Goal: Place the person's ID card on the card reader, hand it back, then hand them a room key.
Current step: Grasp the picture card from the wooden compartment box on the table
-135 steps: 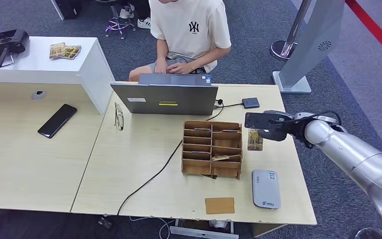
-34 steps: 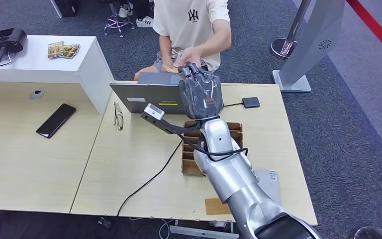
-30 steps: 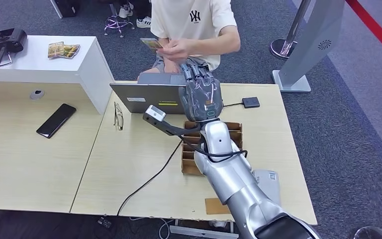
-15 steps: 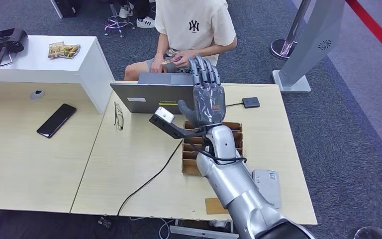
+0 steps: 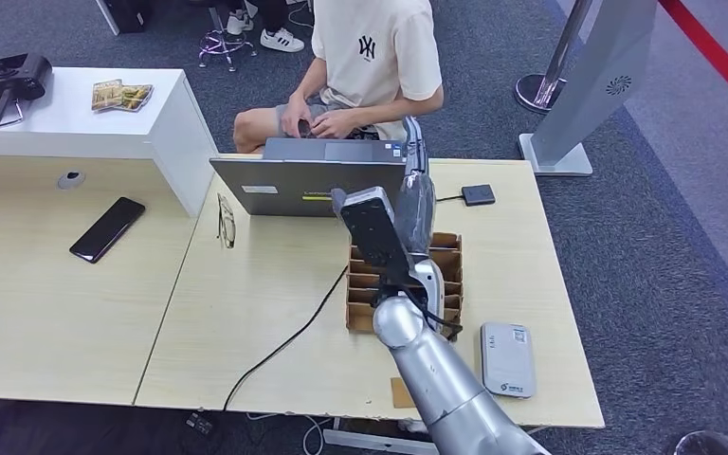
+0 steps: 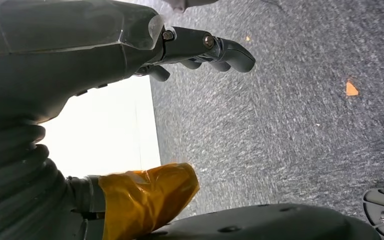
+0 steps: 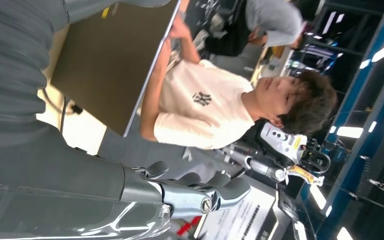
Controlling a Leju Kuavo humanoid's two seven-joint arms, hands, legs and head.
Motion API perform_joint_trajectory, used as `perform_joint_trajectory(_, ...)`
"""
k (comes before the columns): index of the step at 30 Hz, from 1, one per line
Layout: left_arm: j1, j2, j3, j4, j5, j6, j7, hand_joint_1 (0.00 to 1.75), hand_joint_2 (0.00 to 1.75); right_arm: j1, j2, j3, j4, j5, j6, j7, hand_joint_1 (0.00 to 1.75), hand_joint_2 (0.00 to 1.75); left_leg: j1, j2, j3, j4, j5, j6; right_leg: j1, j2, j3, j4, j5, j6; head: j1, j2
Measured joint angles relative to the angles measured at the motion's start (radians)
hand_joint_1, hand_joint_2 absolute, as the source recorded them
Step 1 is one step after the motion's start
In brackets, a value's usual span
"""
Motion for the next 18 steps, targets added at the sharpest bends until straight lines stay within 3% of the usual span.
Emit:
perform_joint_trajectory(5, 0.003, -0.002, 0.019, 0.0, 0.021, 0.033, 0.02, 0.0, 1.75, 0.088, -0.028, 0.026, -0.133, -0.05, 0.017, -0.005, 0.0, 1.75, 0.0, 0.0, 0.0, 0.0, 0.0, 0.0, 0.0, 0.0, 0.0, 0.0, 0.0, 0.0, 0.0, 0.0)
perform_joint_trajectory(13, 0.006, -0.003, 0.04, 0.0, 0.042, 0.038, 0.019, 0.0, 1.75, 0.187, -0.076, 0.07, -0.223, 0.044, -0.008, 0.002, 0.0, 1.75, 0.0, 0.0, 0.0, 0.0, 0.0, 0.0, 0.0, 0.0, 0.0, 0.0, 0.0, 0.0, 0.0, 0.0)
perform_joint_trajectory(14, 0.006, -0.003, 0.041, 0.0, 0.043, 0.038, 0.018, 0.0, 1.75, 0.194, -0.081, 0.075, -0.225, 0.059, -0.012, 0.007, 0.12, 1.75, 0.0, 0.0, 0.0, 0.0, 0.0, 0.0, 0.0, 0.0, 0.0, 0.0, 0.0, 0.0, 0.0, 0.0)
perform_joint_trajectory(18, 0.007, -0.004, 0.049, 0.0, 0.047, 0.038, 0.018, 0.0, 1.75, 0.217, -0.095, 0.086, -0.225, 0.114, -0.025, 0.021, 1.52, 1.75, 0.0, 0.0, 0.0, 0.0, 0.0, 0.0, 0.0, 0.0, 0.0, 0.0, 0.0, 0.0, 0.0, 0.0)
